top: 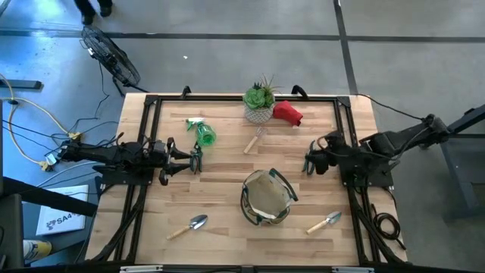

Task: Pick & Place Garden tools in Gardening bag
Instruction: Put the right green shear scissors into the gardening bag

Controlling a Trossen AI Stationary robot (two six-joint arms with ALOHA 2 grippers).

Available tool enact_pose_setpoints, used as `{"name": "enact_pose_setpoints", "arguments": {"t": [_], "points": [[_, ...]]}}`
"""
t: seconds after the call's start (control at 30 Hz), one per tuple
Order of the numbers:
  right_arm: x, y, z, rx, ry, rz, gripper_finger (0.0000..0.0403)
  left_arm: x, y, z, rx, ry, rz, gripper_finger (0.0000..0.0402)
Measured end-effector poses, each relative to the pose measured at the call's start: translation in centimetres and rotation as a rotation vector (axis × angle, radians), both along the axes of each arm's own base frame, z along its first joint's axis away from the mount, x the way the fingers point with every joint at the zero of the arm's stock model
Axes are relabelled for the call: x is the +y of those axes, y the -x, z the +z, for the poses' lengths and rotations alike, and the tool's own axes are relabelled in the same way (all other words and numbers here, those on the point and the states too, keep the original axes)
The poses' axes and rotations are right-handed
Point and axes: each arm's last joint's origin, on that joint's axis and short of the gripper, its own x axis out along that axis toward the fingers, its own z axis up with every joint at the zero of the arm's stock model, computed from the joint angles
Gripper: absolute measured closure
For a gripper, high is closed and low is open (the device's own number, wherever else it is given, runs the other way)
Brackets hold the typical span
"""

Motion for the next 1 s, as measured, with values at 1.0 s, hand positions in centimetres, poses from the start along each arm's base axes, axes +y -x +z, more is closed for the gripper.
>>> {"name": "enact_pose_setpoints", "arguments": {"t": [1.0], "points": [[-2.8,-4.0,-7.5,0.708,-0.391,-0.502,0.0250,0.0,0.0,0.0,-0.001,-0.175,0.006,0.0222]]}}
